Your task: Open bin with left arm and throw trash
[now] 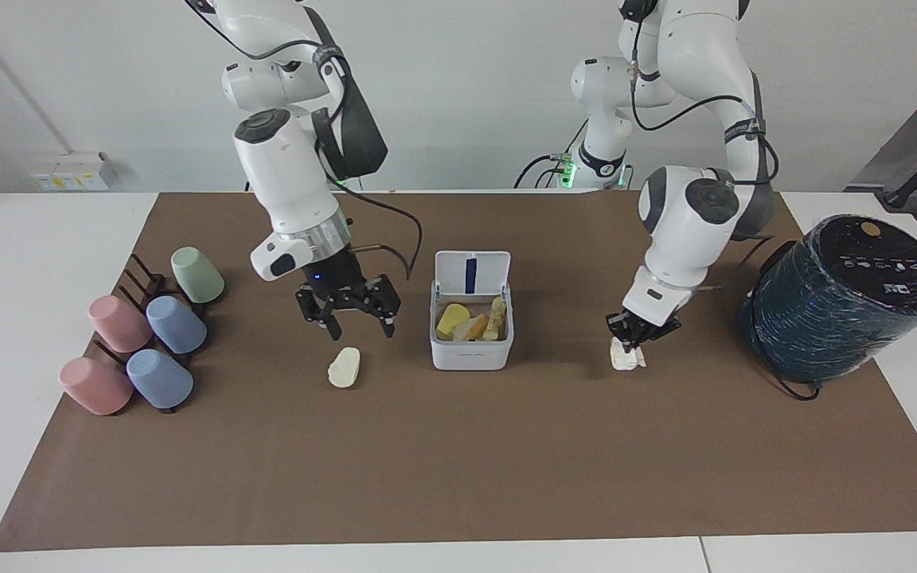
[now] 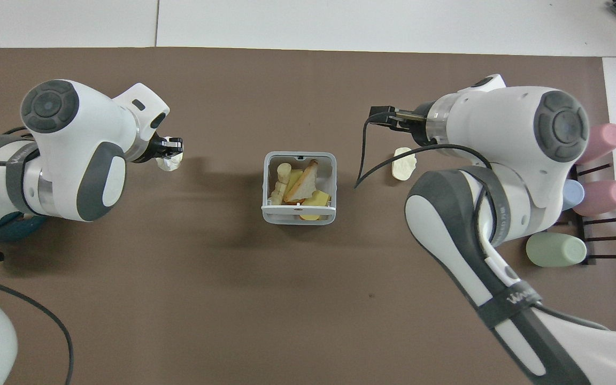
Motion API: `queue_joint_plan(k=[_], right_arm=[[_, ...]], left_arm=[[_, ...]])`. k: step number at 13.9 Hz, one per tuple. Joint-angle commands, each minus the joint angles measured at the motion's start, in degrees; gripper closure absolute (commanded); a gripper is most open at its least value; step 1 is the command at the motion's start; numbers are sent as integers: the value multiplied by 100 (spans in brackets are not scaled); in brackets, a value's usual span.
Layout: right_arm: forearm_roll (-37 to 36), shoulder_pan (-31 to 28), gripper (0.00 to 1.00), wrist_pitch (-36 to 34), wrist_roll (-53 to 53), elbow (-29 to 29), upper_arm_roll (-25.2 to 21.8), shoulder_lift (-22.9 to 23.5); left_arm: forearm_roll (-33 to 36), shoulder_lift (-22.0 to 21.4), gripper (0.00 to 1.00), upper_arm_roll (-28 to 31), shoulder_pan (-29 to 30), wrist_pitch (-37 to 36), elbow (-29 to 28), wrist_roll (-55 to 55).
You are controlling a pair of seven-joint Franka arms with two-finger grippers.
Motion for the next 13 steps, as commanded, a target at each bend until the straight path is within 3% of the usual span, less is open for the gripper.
queue_joint_plan(k=[1, 4, 5, 9, 13], right_arm=[[-84, -462, 0, -293, -855, -72, 77, -46], [-58, -542, 0, -250, -1206, -72, 86, 295], [-49, -559, 0, -224, -1469, -72, 86, 401], [12, -639, 0, -74, -2017, -72, 94, 946], [12, -507, 0, 137, -2139, -99, 112, 1315]], left_arm=[[-277, -9, 100, 42, -533, -647, 580, -849], [-585, -9, 100, 25, -806, -1561, 1257, -1377], [-594, -18, 100, 33, -1034, -1564, 1268, -1684], [-603, -18, 100, 25, -1676, -1056, 1163, -2775], [-612, -281, 100, 7, -1933, 50, 233, -3032]])
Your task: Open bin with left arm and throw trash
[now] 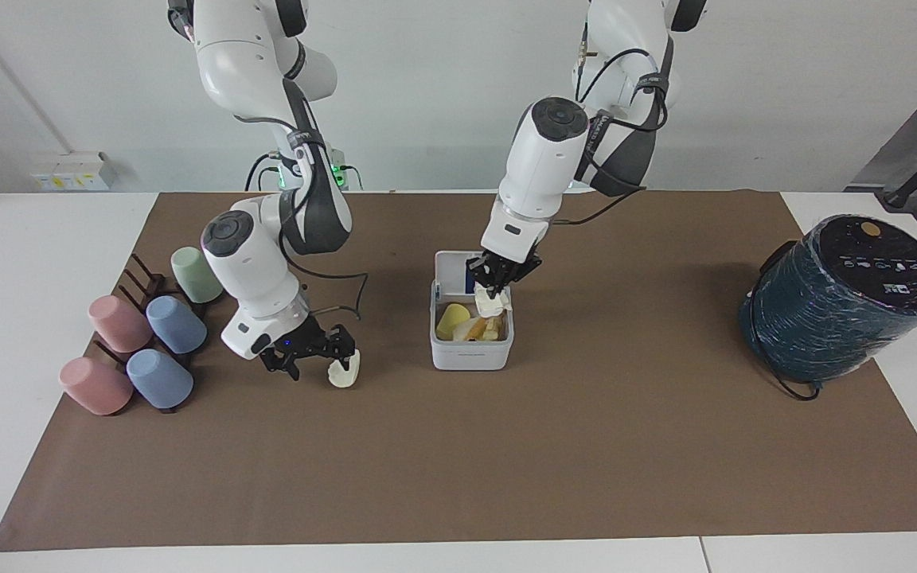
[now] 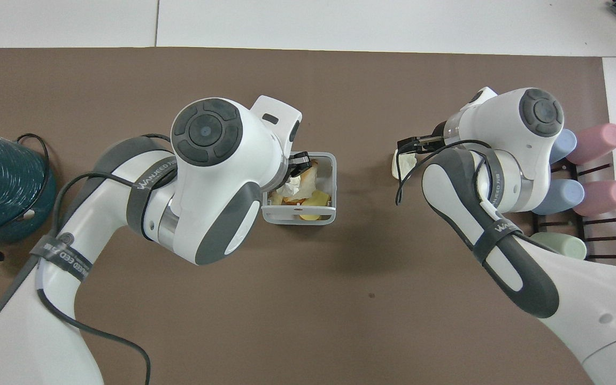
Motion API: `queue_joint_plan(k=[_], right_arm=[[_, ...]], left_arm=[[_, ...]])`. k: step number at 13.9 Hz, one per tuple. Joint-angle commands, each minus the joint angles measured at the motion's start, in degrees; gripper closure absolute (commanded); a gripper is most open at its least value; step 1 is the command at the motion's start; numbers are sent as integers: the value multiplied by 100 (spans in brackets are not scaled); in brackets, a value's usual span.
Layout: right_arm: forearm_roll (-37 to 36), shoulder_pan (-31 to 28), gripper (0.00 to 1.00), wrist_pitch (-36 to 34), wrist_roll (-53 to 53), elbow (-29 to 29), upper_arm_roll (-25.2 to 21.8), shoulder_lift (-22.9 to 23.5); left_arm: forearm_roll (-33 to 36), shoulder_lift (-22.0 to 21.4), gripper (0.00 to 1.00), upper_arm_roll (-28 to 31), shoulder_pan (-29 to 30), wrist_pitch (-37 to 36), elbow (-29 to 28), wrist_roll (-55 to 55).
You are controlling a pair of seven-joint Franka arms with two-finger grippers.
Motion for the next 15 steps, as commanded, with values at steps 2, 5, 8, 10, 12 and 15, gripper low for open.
queue_joint_plan(k=[2, 5, 8, 10, 12, 15], right_arm=[[12, 96, 0, 159, -243, -108, 67, 188], [12, 114, 0, -103, -252, -170, 76, 127], [12, 123, 21, -166, -287, -205, 76, 101], [12, 132, 74, -166, -287, -205, 76, 101], [12, 166, 100, -157, -217, -205, 76, 101], [12, 167, 100, -236, 125, -127, 85, 74]], left_arm=[[-81, -212, 100, 67, -111, 952, -842, -105], [-81, -230, 98, 67, -111, 1103, -993, -96], [-81, -212, 23, 58, -67, 1059, -932, -87], [-81, -177, 6, 67, -67, 937, -801, -105], [-72, -142, 4, 67, -15, 542, -477, -96], [-63, -151, 4, 76, 266, -152, 95, -26]])
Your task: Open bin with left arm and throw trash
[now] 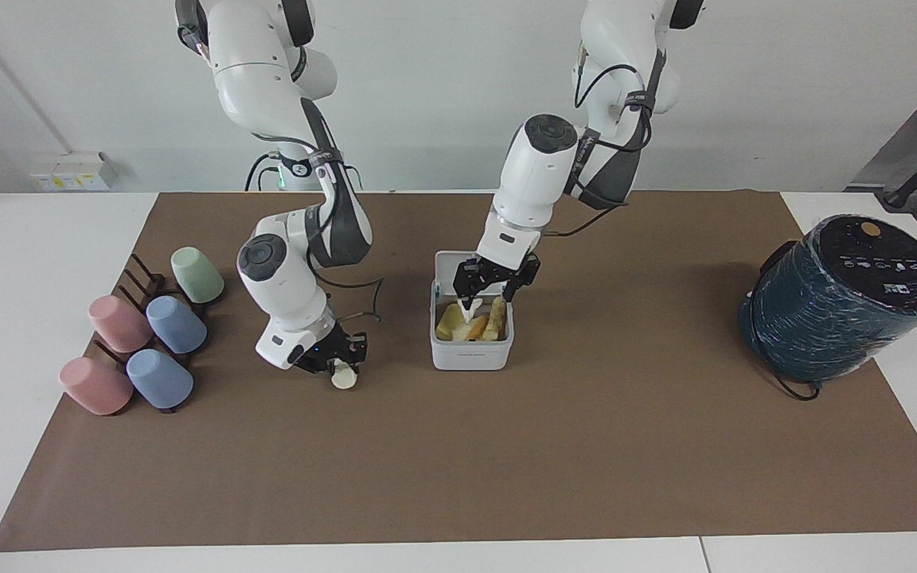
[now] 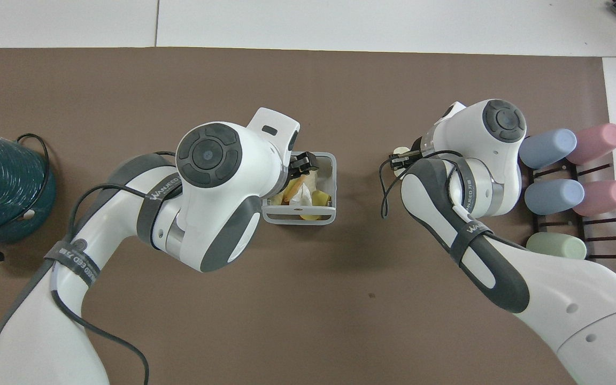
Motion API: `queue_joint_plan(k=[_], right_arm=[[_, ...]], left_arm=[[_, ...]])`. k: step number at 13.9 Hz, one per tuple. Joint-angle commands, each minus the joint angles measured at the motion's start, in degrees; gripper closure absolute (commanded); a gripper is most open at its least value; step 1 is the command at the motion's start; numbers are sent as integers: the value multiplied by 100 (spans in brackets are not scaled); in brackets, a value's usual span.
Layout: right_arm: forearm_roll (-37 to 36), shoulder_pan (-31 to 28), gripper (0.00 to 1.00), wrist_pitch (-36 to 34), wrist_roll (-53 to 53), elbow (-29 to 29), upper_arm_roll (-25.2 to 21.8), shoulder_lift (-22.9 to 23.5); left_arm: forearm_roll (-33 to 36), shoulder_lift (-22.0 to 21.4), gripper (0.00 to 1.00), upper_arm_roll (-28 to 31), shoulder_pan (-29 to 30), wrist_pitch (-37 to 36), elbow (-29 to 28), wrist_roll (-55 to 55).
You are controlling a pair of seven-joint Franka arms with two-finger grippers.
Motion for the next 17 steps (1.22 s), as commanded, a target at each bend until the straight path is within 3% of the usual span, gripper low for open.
queue_joint_plan(k=[1, 7, 11, 14, 17], right_arm=[[11, -11, 100, -242, 268, -17, 40, -173], [28, -20, 100, -551, 1156, 114, 40, -815], [861, -3, 100, -718, 1867, 509, 320, -904], [1476, 67, 100, -543, 2535, 545, 645, -895], [1610, 488, 100, -245, 3281, 493, 655, -903]], left_arm=[[-29, -75, 4, 6, 337, -777, 544, 35], [-11, -146, 6, 23, 1400, -2402, 1476, 1157], [33, -294, 7, 85, 2112, -3185, 1661, 2642], [557, -479, 7, 85, 2307, -3599, 1688, 3671], [894, -585, 8, 102, 2307, -3977, 1688, 4595]])
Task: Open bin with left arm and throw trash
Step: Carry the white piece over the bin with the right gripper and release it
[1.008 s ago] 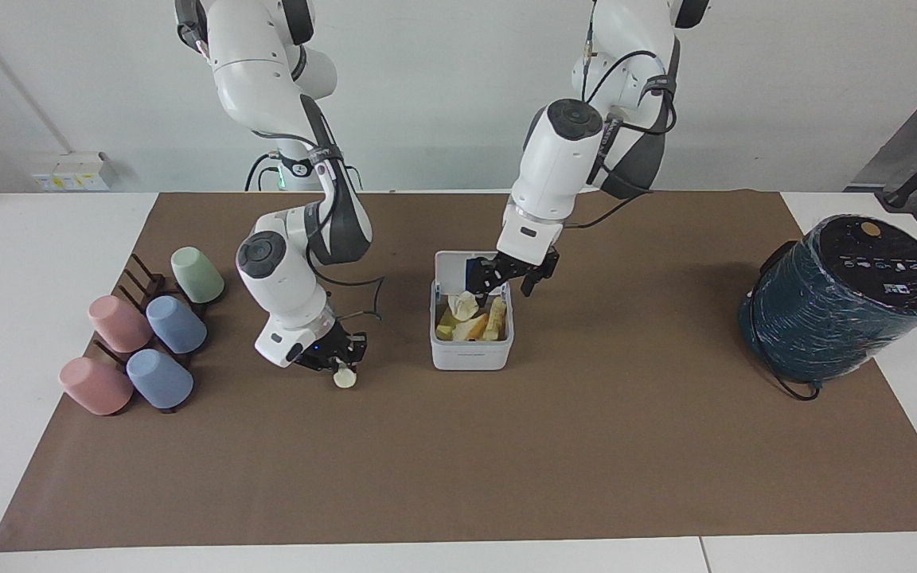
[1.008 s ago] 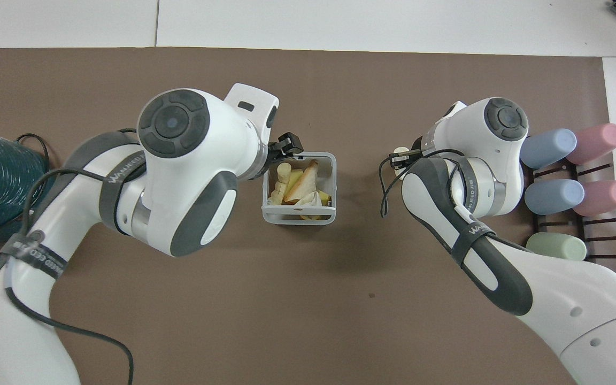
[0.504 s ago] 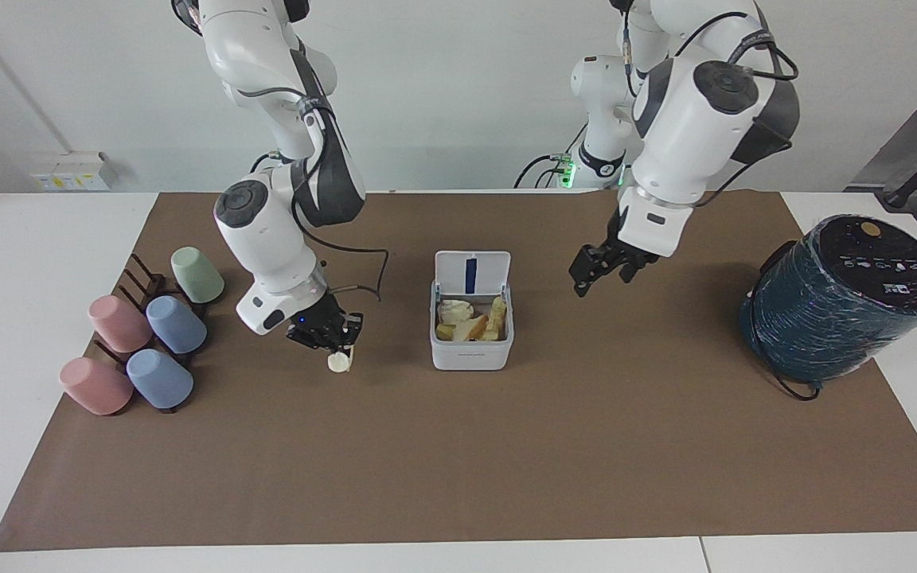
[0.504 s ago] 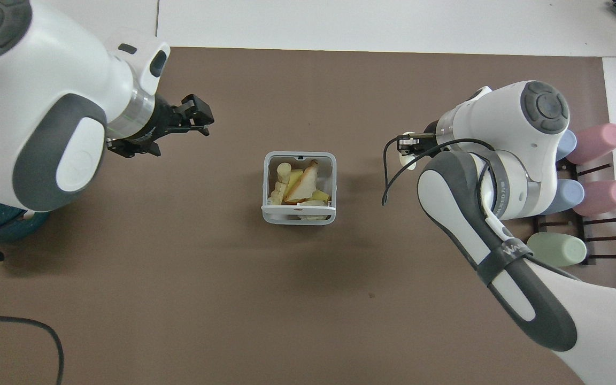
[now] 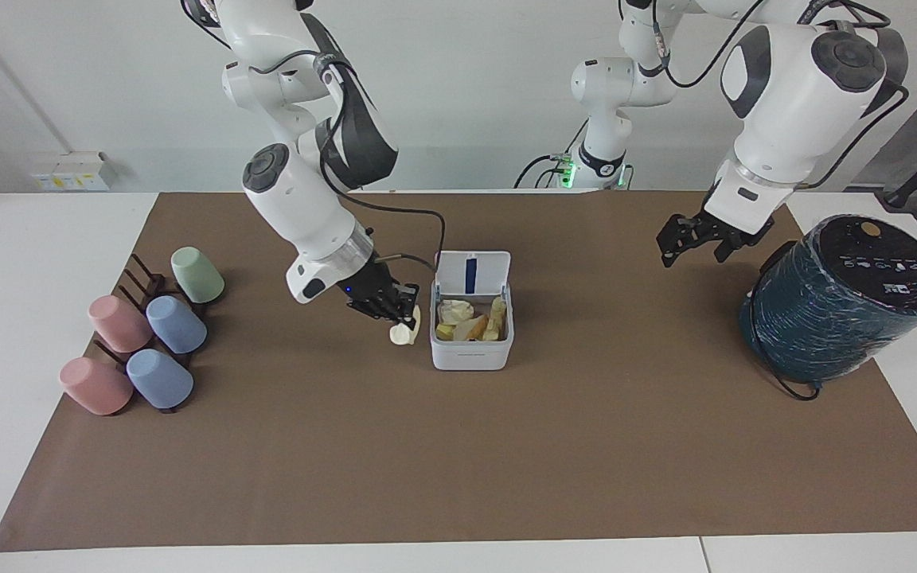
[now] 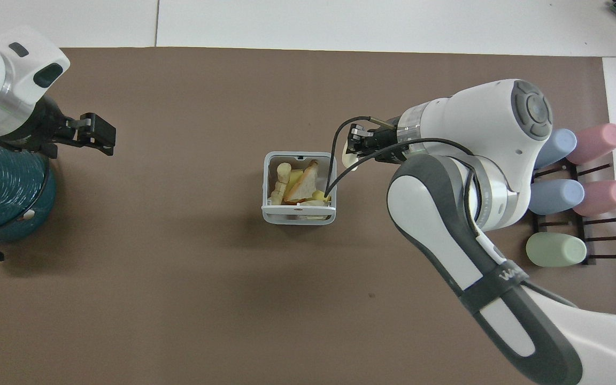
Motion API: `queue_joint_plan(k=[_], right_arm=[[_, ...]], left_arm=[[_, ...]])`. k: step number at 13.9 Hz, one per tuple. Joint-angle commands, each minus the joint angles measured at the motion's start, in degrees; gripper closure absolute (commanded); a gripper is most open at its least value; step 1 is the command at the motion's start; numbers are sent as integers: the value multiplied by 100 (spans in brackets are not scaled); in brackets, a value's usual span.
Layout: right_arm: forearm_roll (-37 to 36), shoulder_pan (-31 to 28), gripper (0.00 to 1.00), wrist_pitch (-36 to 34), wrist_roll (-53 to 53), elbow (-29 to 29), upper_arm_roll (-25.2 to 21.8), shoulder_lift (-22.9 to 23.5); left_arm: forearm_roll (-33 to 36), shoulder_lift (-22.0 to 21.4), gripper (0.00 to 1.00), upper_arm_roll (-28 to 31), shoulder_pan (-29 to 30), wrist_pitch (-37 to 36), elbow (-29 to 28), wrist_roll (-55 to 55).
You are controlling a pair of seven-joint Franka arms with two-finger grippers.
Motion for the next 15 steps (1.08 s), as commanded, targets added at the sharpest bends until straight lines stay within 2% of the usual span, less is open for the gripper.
queue_joint_plan(k=[1, 5, 7, 8, 9, 13, 14, 15], right_arm=[[154, 291, 100, 349, 645, -13, 30, 33], [163, 537, 100, 649, 937, -48, 39, 112], [163, 643, 98, 693, 1095, -153, 39, 121], [163, 670, 93, 737, 1104, -215, 39, 113], [163, 740, 85, 772, 1122, -250, 39, 121], [163, 846, 77, 878, 1298, -373, 39, 112], [163, 854, 70, 904, 1298, -399, 39, 112], [163, 855, 57, 896, 1306, -400, 39, 112]], left_arm=[[207, -197, 8, -13, -3, -238, 10, 558], [146, -382, 7, -57, -3, -72, -182, 532], [146, -601, 5, -65, -12, 288, -655, 506], [137, -637, 4, -65, -12, 394, -762, 506], [119, -638, 4, -65, -3, 421, -763, 497], [-99, -638, 4, -65, -12, 579, -772, 488], [-135, -638, 4, -65, -3, 614, -781, 479], [-136, -638, 4, -65, -11, 632, -798, 453]])
